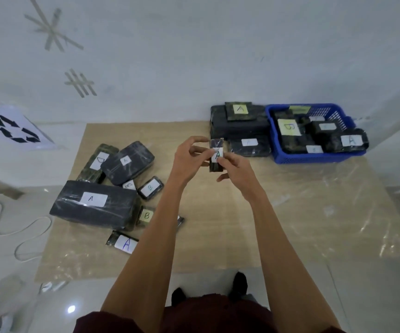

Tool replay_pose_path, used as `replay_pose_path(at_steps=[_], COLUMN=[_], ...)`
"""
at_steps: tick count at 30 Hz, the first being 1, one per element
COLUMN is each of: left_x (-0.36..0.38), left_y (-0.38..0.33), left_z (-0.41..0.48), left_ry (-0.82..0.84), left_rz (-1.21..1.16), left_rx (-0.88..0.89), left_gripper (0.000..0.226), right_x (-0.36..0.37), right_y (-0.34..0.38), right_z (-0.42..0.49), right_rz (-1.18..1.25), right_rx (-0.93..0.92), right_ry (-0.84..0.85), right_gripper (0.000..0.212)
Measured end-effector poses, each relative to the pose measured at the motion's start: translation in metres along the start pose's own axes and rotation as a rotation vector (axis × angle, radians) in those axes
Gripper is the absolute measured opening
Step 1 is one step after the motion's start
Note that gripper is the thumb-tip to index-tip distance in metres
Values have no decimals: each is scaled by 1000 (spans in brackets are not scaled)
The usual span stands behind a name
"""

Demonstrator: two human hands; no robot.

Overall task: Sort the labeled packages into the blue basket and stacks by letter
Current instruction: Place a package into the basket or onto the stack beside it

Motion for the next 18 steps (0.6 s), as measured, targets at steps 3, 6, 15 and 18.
replay_pose_path(at_steps=[3,6,15,18], left_x=[17,32,54,58], left_y=[-15,-25,-34,-39], left_z=[13,20,30,31], left_ry=[24,40,-62,-74], left_rz=[52,72,66,60], left_rx=[61,84,117,126], left_gripper=[40,34,23,22], right_x=[-17,-35,-63,-66], right_y=[17,27,31,34], right_z=[3,6,8,8], right_rz=[24,8,47,41], right_rx=[-68,-141,-146,-171], right_ry=[1,-32,3,-1], right_gripper=[26,37,36,35])
Point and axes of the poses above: each hand's wrist, its own z-axis towards the middle knuckle, its own x-axis out of the palm, y = z × x, the point moved 4 cm from there along z, towards the middle knuckle, and after that the axes turned 10 degrees about x, right-handed, at the moved point
